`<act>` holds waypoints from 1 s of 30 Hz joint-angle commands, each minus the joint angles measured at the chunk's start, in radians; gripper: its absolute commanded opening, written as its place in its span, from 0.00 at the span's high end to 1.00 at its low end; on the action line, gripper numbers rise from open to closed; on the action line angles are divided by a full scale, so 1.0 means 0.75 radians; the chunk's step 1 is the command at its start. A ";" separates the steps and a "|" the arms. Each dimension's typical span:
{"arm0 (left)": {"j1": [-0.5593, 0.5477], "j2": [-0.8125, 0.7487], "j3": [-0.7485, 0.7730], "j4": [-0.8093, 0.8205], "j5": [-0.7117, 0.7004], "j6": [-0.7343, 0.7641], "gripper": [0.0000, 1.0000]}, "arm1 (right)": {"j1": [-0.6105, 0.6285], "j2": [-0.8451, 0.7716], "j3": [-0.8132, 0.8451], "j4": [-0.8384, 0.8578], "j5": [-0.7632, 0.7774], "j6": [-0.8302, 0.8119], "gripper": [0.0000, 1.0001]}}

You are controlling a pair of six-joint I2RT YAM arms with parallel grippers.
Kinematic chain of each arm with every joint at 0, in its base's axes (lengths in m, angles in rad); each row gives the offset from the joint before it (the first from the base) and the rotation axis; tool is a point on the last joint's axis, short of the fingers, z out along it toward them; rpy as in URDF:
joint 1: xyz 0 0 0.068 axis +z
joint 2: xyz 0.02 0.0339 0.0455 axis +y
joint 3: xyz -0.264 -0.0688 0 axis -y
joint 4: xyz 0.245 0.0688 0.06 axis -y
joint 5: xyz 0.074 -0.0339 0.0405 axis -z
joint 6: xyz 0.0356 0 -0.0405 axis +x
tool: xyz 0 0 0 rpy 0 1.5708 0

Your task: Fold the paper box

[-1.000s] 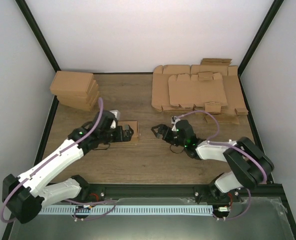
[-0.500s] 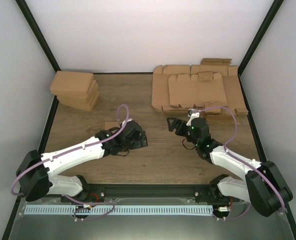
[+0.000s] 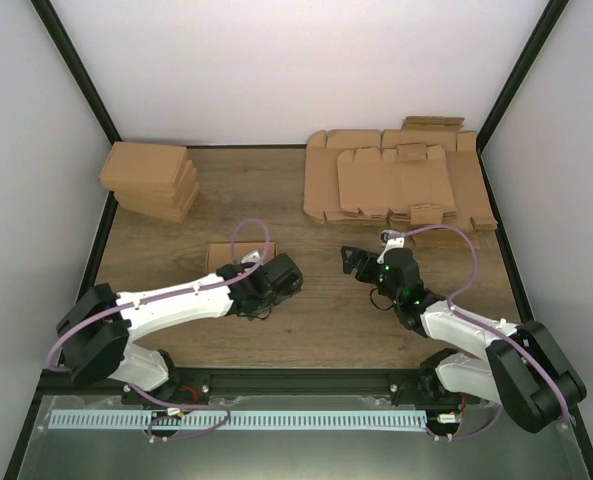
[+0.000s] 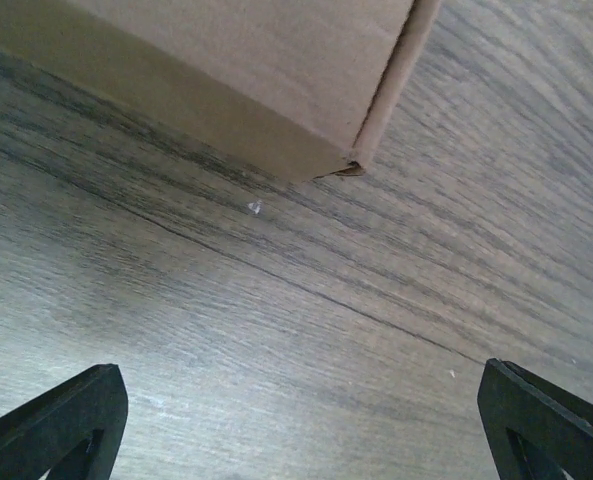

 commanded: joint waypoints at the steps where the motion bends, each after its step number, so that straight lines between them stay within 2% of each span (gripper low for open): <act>1: -0.009 0.095 0.002 0.074 -0.014 -0.077 0.03 | -0.010 -0.004 0.001 0.069 0.037 -0.017 0.00; 5: -0.005 0.191 0.067 0.076 -0.009 -0.061 0.15 | -0.010 -0.035 -0.005 0.060 0.048 -0.026 0.00; 13: 0.062 0.316 0.148 0.141 -0.124 -0.086 0.20 | -0.009 -0.073 -0.019 0.055 0.050 -0.032 0.00; 19: 0.118 0.435 0.181 0.150 -0.143 -0.217 0.21 | -0.009 -0.091 -0.024 0.051 0.062 -0.036 0.00; 22: 0.155 0.446 0.158 0.191 -0.158 -0.221 0.24 | -0.009 -0.094 -0.023 0.040 0.070 -0.040 0.00; 26: 0.243 0.426 0.145 0.143 -0.237 -0.206 0.28 | -0.009 -0.087 -0.018 0.036 0.081 -0.041 0.00; 30: 0.345 0.342 0.017 0.139 -0.274 -0.205 0.31 | -0.009 -0.073 -0.017 0.043 0.075 -0.041 0.00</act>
